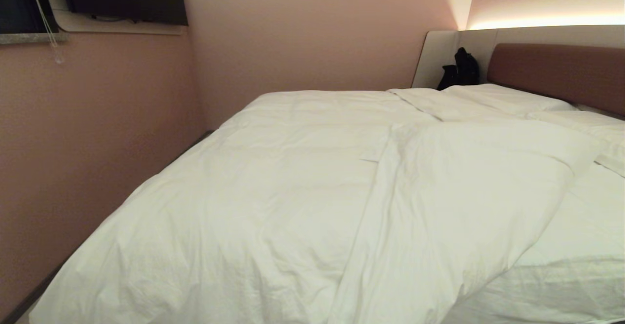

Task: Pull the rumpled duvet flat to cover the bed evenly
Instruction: Hold the folded corner of the quilt

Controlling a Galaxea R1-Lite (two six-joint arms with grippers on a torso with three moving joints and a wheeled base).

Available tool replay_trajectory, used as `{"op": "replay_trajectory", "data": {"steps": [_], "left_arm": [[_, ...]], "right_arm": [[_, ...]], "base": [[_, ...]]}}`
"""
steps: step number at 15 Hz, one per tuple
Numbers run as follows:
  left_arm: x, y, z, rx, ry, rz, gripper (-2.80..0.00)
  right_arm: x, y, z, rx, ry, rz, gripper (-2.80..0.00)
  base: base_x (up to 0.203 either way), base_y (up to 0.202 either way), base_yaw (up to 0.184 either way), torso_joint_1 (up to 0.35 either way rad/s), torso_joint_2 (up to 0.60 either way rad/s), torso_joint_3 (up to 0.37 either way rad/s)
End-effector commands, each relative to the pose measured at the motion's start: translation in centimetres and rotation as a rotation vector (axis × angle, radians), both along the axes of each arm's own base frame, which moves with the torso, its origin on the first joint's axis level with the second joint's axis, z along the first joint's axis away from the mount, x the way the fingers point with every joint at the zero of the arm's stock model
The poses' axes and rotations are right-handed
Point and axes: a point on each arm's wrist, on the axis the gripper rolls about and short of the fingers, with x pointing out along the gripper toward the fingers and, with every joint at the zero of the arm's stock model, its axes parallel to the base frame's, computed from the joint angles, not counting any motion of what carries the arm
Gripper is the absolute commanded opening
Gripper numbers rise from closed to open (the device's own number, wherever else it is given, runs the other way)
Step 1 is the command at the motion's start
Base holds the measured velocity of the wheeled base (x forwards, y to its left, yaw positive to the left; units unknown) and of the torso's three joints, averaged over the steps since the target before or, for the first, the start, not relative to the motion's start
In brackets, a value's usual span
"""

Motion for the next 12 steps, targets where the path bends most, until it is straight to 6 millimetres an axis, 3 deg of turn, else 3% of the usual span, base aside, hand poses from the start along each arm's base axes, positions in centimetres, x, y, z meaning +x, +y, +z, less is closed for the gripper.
{"op": "replay_trajectory", "data": {"steps": [1, 12], "left_arm": [[0.04, 0.00, -0.14, 0.000, 0.006, -0.001, -2.80], [0.29, -0.11, -0.92, -0.014, 0.030, -0.046, -2.80]], "right_arm": [[0.01, 0.00, 0.01, -0.001, 0.001, 0.001, -2.80], [0.01, 0.00, 0.01, -0.001, 0.001, 0.001, -2.80]], "base": [[0.000, 0.000, 0.000, 0.000, 0.00, 0.000], [0.000, 0.000, 0.000, 0.000, 0.00, 0.000]]}}
